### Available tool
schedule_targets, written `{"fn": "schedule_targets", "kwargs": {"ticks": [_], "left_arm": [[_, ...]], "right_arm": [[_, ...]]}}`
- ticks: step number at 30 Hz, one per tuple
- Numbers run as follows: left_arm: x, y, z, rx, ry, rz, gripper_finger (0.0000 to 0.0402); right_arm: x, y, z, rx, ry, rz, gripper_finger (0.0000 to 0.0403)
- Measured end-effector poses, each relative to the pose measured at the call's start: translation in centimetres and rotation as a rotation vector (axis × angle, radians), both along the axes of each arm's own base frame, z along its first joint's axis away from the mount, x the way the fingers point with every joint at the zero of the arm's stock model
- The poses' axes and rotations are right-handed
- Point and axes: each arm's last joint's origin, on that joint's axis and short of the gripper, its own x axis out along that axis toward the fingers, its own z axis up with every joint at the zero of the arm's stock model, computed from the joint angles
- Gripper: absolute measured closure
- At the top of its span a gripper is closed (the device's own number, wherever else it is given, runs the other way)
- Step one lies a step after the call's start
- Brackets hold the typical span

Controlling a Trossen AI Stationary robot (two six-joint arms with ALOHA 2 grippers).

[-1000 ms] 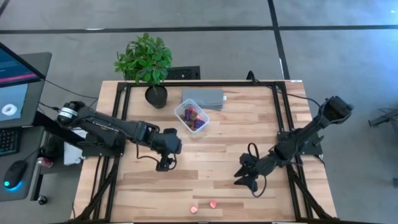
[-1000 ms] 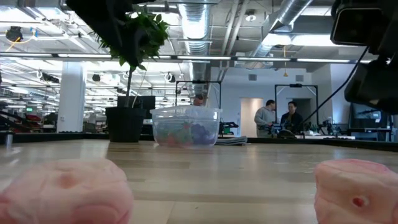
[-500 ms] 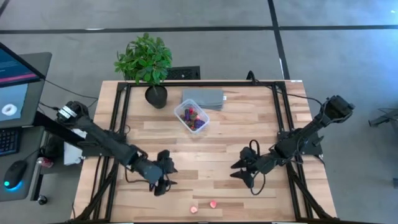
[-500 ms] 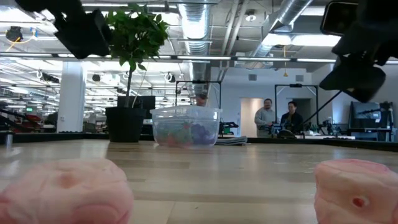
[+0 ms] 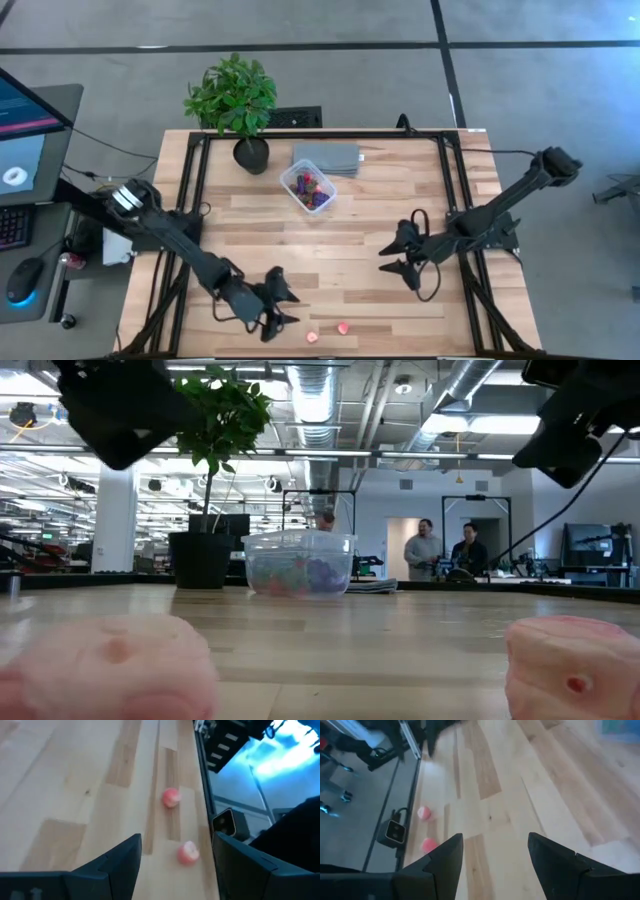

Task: Pick and placing Produce into tupperware
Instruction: Put the pink peach into the transparent bin

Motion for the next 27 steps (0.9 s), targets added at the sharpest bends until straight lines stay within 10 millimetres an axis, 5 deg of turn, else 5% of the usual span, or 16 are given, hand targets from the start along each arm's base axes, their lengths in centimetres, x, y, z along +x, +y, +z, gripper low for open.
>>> {"fn": "schedule_targets", "kwargs": {"ticks": [13, 27], "left_arm": [[5.6, -5.9, -2.1, 0.191, 0.213, -0.190, 0.0166], [7.6, -5.4, -3.3, 0.279, 0.319, -0.281, 0.0166]], "right_arm": [[-2.6, -1.7, 2.3, -0.046, -0.061, -0.021, 0.0155], [-3.0, -1.9, 2.5, -0.082, -0.070, -0.017, 0.0155]]}}
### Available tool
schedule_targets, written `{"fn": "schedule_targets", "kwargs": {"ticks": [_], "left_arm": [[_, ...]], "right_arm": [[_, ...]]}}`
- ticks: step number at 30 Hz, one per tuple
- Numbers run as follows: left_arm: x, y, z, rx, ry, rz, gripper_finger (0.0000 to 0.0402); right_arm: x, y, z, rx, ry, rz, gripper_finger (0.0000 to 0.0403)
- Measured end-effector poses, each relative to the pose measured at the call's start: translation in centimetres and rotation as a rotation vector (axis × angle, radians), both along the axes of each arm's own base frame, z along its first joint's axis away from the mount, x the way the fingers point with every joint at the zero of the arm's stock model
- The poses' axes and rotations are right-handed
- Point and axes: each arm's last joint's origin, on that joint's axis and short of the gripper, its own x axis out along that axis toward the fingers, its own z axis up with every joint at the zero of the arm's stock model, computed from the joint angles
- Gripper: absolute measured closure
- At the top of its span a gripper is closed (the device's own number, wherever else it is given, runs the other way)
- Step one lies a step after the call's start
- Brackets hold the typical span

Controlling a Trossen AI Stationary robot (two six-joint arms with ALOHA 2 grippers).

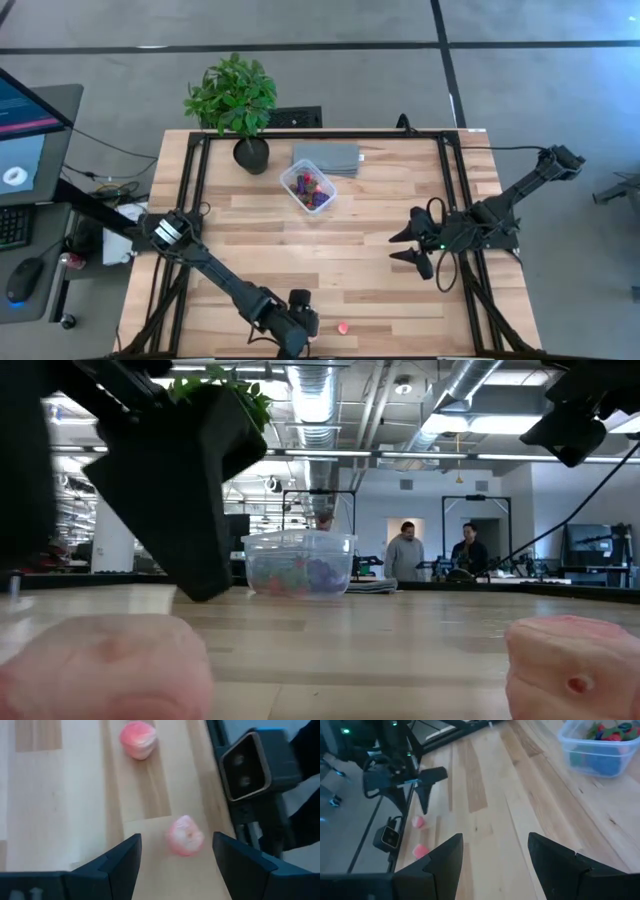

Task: Pick and placing Produce into tupperware
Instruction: Put the pink peach into the transparent bin

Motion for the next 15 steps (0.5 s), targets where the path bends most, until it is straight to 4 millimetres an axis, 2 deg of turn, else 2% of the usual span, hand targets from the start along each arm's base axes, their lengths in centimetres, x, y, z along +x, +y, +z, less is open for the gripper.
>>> {"fn": "schedule_targets", "kwargs": {"ticks": [15], "left_arm": [[0.9, 1.3, 0.0, -0.002, 0.020, -0.163, 0.0166]], "right_arm": [[-0.1, -0.1, -0.2, -0.031, 0.022, 0.009, 0.0155]]}}
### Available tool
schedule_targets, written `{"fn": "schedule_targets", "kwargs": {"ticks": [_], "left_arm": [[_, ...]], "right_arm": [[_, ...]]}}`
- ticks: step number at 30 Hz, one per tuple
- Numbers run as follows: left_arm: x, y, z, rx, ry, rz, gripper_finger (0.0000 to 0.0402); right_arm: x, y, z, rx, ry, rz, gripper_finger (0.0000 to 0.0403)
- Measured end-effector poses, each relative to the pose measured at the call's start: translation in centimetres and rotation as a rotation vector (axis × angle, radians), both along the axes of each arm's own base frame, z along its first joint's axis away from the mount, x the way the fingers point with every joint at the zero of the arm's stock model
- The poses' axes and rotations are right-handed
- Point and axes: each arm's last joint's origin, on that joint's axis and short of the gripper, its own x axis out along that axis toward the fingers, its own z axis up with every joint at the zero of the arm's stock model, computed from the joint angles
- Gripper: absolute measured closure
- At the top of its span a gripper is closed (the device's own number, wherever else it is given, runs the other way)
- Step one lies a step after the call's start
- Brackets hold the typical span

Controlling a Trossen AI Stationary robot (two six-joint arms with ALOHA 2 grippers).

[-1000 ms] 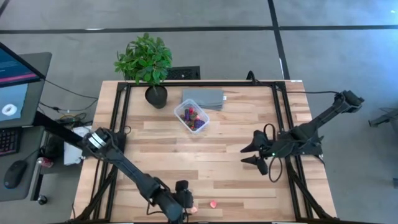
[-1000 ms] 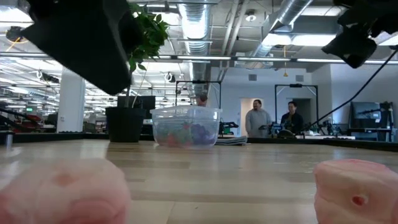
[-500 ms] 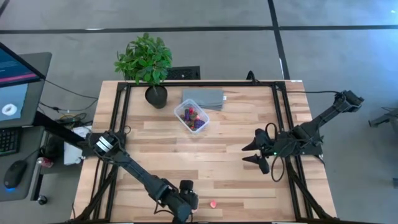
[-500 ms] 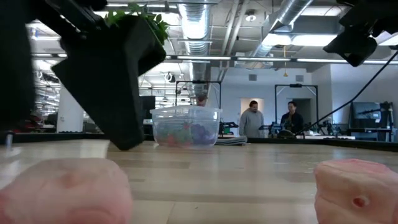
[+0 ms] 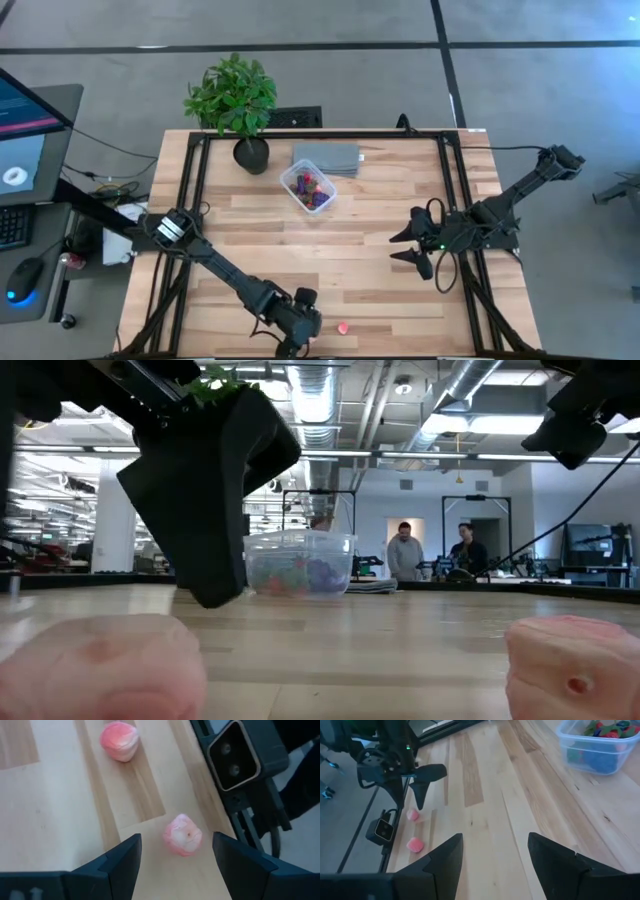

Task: Pick and placing Produce into tupperware
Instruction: Put the pink peach into the transparent bin

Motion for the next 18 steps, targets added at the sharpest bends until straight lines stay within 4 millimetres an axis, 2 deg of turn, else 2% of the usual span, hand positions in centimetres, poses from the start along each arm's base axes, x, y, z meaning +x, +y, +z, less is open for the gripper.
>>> {"fn": "schedule_targets", "kwargs": {"ticks": [18], "left_arm": [[0.63, 0.85, 0.04, 0.004, -0.009, -0.064, 0.0166]], "right_arm": [[-0.05, -0.03, -0.09, -0.015, 0.008, 0.005, 0.0155]]}}
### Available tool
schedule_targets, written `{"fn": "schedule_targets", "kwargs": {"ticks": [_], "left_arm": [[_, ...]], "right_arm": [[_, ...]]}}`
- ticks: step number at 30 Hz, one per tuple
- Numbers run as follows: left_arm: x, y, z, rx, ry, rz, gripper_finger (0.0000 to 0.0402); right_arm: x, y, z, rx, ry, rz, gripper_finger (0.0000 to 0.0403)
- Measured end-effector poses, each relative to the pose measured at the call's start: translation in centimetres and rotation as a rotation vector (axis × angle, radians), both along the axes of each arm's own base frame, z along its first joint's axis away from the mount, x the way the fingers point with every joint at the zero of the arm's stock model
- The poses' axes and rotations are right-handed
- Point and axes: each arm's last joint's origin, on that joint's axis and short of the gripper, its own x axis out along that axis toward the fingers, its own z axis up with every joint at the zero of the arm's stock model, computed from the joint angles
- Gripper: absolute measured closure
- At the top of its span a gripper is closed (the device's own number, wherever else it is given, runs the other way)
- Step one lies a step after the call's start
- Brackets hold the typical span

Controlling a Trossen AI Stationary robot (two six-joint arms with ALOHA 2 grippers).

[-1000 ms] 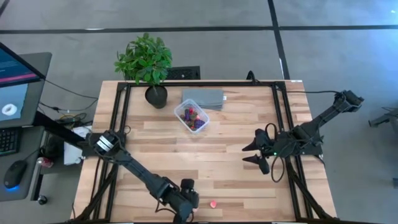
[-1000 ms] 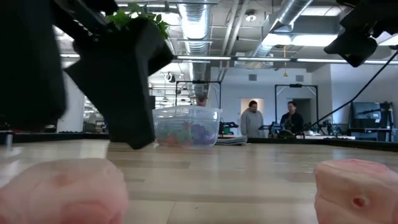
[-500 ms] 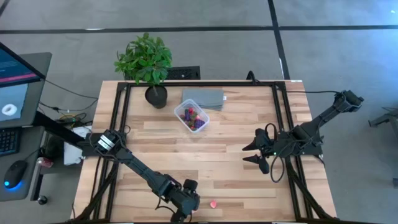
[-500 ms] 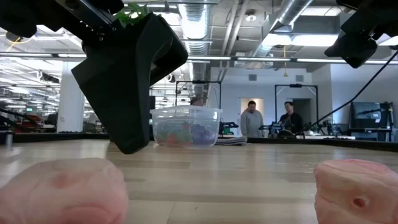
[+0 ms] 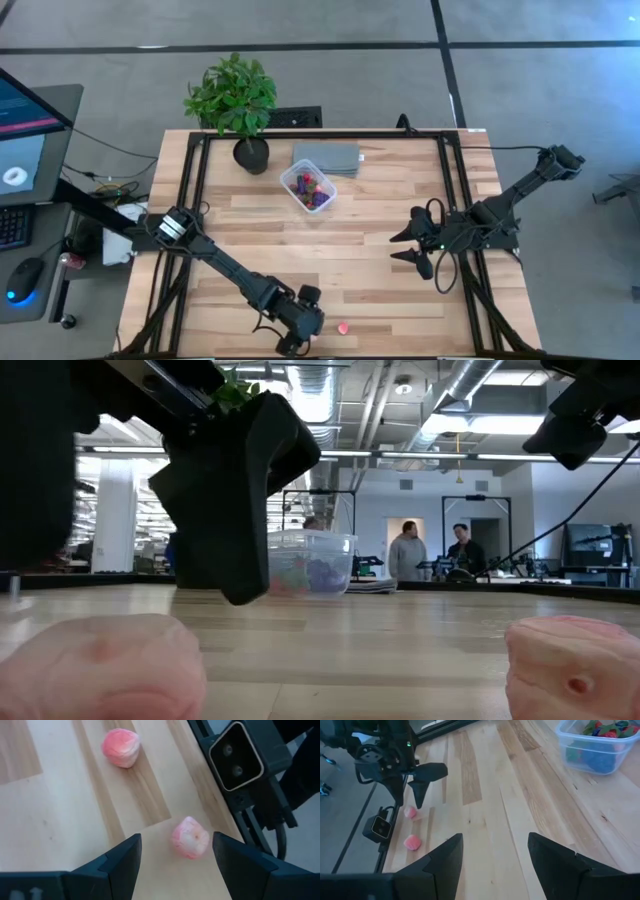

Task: Pick and placing Produce into tupperware
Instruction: Put the pink peach into the transparent bin

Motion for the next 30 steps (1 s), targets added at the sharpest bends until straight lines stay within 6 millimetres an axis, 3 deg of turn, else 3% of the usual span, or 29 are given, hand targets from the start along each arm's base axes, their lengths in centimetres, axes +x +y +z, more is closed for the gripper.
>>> {"fn": "schedule_targets", "kwargs": {"ticks": [30], "left_arm": [[0.8, -0.5, -1.7, 0.026, 0.025, -0.021, 0.0166]], "right_arm": [[-0.2, -0.1, -0.3, -0.021, 0.035, -0.001, 0.0155]]}}
